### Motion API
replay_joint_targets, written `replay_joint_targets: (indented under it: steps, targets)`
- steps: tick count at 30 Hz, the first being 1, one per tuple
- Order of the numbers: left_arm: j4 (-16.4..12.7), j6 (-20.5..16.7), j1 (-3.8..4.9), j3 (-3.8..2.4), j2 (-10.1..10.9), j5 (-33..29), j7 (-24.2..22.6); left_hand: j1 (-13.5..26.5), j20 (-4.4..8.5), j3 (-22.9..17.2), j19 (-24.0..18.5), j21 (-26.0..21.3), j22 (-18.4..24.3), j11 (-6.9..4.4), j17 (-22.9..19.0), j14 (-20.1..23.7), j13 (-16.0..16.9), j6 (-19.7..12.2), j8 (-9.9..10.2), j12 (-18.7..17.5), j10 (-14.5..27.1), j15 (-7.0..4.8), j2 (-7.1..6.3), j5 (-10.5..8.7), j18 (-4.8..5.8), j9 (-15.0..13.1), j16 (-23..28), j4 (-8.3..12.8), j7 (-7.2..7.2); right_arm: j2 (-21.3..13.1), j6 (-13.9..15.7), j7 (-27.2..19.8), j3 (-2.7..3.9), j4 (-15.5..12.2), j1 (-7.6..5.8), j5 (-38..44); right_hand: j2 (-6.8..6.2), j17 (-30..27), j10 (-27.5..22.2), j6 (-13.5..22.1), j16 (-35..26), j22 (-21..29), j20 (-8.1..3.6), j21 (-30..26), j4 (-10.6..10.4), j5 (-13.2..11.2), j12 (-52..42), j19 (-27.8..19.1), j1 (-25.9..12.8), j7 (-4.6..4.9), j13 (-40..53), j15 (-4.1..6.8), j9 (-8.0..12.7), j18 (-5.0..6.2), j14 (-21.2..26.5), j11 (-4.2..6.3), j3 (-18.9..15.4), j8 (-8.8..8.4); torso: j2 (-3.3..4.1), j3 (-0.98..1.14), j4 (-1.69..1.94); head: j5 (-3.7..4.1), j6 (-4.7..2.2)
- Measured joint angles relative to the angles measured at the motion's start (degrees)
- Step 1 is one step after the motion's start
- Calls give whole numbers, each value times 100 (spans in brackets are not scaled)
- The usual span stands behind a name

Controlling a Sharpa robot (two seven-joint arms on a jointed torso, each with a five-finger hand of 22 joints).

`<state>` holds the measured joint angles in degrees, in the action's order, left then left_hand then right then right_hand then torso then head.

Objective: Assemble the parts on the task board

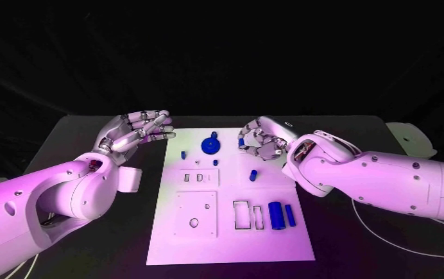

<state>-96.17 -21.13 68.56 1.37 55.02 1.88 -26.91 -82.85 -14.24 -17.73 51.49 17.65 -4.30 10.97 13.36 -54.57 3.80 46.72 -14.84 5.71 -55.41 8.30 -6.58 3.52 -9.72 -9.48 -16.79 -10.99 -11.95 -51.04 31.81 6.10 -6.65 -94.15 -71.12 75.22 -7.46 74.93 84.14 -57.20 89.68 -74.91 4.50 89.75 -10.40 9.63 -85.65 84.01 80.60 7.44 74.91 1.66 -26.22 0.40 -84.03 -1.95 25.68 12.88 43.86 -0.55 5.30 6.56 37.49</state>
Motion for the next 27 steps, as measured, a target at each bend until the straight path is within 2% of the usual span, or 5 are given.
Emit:
replay_joint_targets:
  steps: [6,16,22,25,27]
  targets:
    - [36,2,0,0,-38,0,2,0,0,0,0,0,0,0,0,0,0,0,0,0,0,0,0,0,0,0,0,0,0,384,23,320,-3,-137,38,238,15,0,-21,2,0,0,0,0,0,-2,0,0,-16,-2,0,4,1,0,4,21,0,0,3,-4,26,-33,40]
    - [69,7,0,1,-78,0,6,0,0,0,0,0,0,0,-1,0,0,-1,0,0,0,0,0,0,0,0,0,0,0,910,-41,753,-49,-157,196,705,-63,-1,-21,9,0,-3,-33,0,-1,-3,0,-9,-184,-9,-1,41,0,0,0,20,-1,1,8,-15,9,-106,115]
    - [71,9,0,1,-81,0,8,0,0,0,0,0,0,0,-1,0,0,-1,0,0,0,0,0,0,0,0,0,0,-1,1063,-99,929,-69,-93,331,954,-106,-1,-19,9,0,-4,-42,0,-1,-4,0,0,-230,-10,-1,41,-1,0,0,22,-1,156,7,-12,14,-133,151]
    - [72,10,0,1,-79,0,9,0,0,0,0,0,-1,0,-1,0,0,-1,0,0,0,0,0,0,0,0,0,0,-1,1143,-119,1002,-72,-51,393,1052,-120,-1,0,10,0,-4,-41,0,-1,-11,0,0,-244,-10,-1,41,-1,0,0,42,-1,157,8,-9,14,-154,167]
    - [72,10,0,1,-77,0,10,0,0,0,0,0,0,0,-1,0,0,-1,0,0,0,0,0,0,0,0,0,0,0,1205,-127,1047,-79,-23,432,1117,-142,-2,1,10,0,-4,-41,0,-11,-12,0,0,-267,-10,-1,41,-1,0,0,42,-11,244,8,-6,15,-165,172]
